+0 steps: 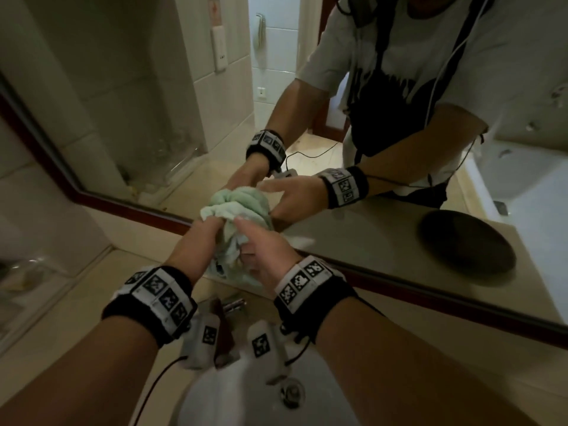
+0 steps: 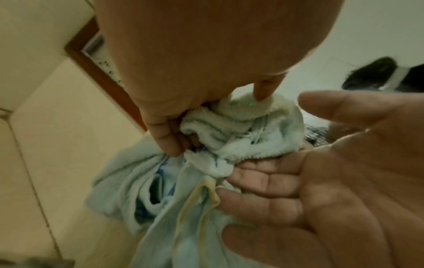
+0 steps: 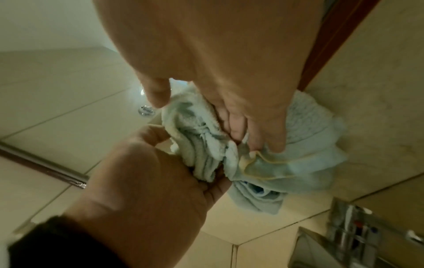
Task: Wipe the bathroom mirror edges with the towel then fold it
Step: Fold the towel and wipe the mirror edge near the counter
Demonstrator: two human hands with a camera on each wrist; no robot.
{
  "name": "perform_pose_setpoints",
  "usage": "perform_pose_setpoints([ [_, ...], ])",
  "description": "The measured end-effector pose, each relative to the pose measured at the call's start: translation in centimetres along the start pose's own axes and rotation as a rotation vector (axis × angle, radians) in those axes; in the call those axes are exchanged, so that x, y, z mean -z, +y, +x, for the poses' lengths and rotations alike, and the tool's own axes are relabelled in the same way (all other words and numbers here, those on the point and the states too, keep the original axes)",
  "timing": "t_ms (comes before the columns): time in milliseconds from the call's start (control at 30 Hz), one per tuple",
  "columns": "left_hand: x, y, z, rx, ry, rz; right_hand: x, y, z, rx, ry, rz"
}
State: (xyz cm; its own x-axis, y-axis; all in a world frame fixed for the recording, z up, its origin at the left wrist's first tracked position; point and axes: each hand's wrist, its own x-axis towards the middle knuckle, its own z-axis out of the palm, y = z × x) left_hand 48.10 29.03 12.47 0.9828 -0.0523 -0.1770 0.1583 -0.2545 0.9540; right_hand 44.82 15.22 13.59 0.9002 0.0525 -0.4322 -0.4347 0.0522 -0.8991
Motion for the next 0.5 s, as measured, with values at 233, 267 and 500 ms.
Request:
perform_pose_setpoints([
  [233,-8.8,1.8,-3.4,-0.320,-0.039,0.148,8.2,2.9,-3.4,0.147,0.210,-0.084],
  [267,-10.6,2.3,-4.6,-0.290,-0.024,0.179,9.7,3.2,-4.3,0.189,0.267,-0.117],
  [500,-23.7,6.0,-11.4,-0.263,-0.126,0.343,21.6,5.1,-12.7,0.098,0.526,-0.156],
])
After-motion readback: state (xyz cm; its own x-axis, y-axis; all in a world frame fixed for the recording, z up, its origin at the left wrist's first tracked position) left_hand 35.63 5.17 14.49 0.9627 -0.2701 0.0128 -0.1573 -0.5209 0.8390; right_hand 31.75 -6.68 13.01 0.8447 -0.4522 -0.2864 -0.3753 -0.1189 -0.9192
